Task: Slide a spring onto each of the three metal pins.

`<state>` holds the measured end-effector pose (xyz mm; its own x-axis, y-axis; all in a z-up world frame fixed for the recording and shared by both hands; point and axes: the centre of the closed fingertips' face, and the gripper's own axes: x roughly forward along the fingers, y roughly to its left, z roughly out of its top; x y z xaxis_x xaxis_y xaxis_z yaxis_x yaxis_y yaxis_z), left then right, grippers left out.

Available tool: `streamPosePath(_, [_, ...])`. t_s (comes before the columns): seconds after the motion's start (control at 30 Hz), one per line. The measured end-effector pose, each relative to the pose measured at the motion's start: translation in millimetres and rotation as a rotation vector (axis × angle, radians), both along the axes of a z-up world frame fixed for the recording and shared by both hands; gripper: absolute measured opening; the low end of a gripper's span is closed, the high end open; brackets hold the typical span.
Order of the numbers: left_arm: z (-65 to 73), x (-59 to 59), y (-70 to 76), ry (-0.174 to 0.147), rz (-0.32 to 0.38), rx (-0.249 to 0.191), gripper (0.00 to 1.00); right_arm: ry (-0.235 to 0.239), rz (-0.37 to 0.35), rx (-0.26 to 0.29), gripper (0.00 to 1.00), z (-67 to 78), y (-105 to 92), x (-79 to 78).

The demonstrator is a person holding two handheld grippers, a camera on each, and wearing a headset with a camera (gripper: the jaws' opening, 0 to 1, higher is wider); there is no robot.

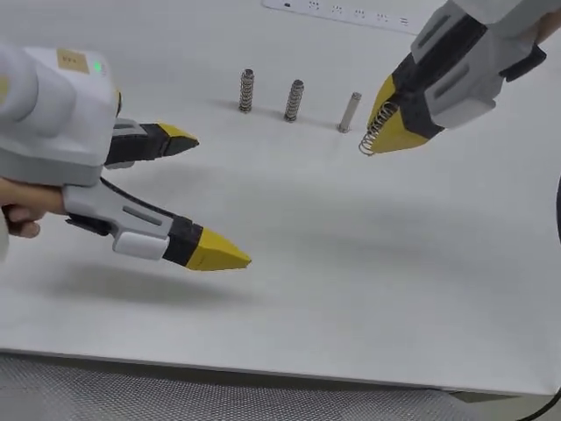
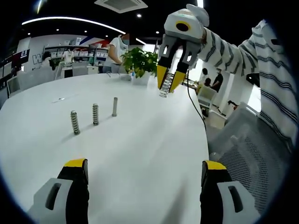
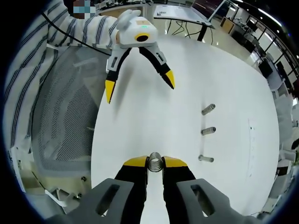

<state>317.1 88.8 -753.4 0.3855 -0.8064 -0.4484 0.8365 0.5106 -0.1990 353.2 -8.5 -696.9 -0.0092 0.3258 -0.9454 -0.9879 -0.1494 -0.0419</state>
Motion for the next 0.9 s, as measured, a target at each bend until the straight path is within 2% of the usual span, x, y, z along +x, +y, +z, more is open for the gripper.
streamPosePath(0.03, [0.6,0.3,0.0,0.000,0.001,-0.003,0.98,-0.003,-0.002,-0.001,0.08,-0.1,-0.4,2.7])
streamPosePath(0.07, [4.2,2.9,-0.6,-0.007,0.014,-0.025,0.98,-0.007,-0.006,-0.001,0.08,-0.2,-0.5,6.8])
streamPosePath(0.17, [7.6,4.7,0.3,-0.010,0.019,-0.037,0.98,-0.022,-0.011,-0.003,0.08,0.0,-0.5,17.4])
streamPosePath(0.23, [8.2,6.5,1.6,-0.019,0.021,-0.034,0.98,-0.025,-0.014,-0.005,0.08,1.5,-0.6,24.2])
streamPosePath(0.3, [8.9,10.6,5.5,-0.034,0.041,-0.025,0.98,-0.051,-0.023,0.002,0.09,6.8,1.8,34.7])
streamPosePath(0.4, [9.0,11.5,9.3,-0.032,0.051,-0.025,0.98,-0.060,-0.036,0.019,0.08,13.7,6.3,46.2])
streamPosePath(0.53, [8.0,11.3,12.8,-0.031,0.055,-0.013,0.98,-0.080,-0.037,0.013,0.08,16.7,8.0,61.2])
streamPosePath(0.7, [9.8,13.1,17.6,-0.040,0.067,-0.017,0.98,-0.075,-0.068,-0.002,0.09,9.0,5.2,80.3])
streamPosePath(0.83, [11.0,16.2,21.2,-0.051,0.077,-0.011,0.98,-0.069,-0.081,-0.020,0.09,1.9,1.6,89.4])
streamPosePath(0.9, [10.6,17.3,23.0,-0.054,0.080,-0.004,0.98,-0.081,-0.090,-0.032,0.09,-1.3,-1.5,96.7])
